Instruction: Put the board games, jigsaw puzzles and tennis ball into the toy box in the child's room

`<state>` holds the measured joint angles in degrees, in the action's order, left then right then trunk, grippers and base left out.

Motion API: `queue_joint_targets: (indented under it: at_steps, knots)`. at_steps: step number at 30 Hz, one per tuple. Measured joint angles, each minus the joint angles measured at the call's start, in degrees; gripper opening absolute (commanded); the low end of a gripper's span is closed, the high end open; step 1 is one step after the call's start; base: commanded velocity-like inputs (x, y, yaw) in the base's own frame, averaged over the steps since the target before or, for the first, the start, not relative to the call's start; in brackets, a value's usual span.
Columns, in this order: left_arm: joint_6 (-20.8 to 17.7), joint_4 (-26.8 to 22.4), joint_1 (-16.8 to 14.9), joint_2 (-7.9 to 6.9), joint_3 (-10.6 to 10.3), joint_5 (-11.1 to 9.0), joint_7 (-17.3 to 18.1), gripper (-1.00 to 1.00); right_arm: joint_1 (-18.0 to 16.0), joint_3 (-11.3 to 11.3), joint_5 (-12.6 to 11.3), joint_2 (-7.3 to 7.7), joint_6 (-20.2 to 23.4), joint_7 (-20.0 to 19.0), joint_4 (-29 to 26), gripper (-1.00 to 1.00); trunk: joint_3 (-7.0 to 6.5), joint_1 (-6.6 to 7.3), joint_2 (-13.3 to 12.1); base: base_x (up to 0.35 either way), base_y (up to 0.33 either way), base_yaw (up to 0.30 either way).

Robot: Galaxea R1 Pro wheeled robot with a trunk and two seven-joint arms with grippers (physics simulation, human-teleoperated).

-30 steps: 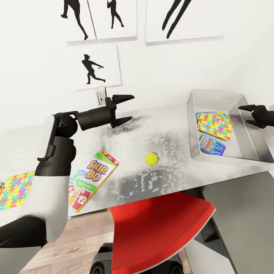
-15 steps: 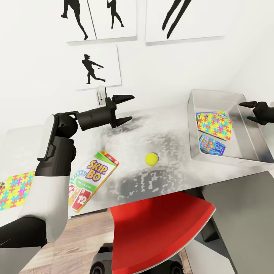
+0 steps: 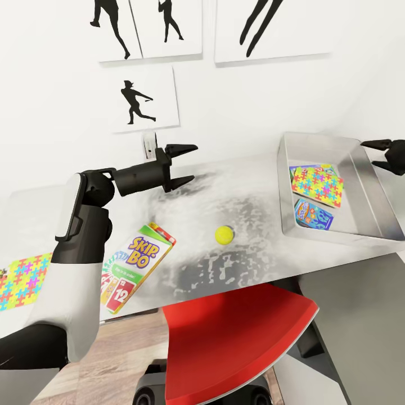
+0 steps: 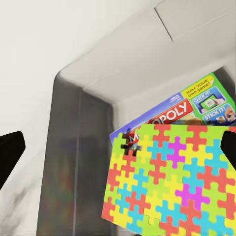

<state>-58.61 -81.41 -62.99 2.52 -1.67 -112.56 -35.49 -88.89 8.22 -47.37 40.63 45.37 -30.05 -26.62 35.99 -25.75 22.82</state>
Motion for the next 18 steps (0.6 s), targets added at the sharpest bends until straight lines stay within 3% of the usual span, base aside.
queue_joint_targets:
  at_steps: [4,10,18]
  knots:
    - [0.01,-0.21,0.46,-0.03,0.02,0.05,0.02,1.0,2.01,-0.03,0.0,0.8,0.89,-3.38,-1.86,1.0,0.0,0.0,0.0,0.0,0.0,0.0]
    - [0.09,-0.51,1.43,-0.08,0.0,0.21,0.09,1.0,7.44,-0.03,0.11,3.38,2.03,-11.8,-7.44,1.0,0.0,0.0,0.0,-0.004,0.0,0.0]
    - [0.07,-0.61,2.07,-0.24,-0.03,0.27,0.2,1.0,11.34,-0.07,-0.26,5.18,3.53,-15.41,-11.56,1.0,-0.01,-0.02,-0.01,-0.145,0.0,0.0]
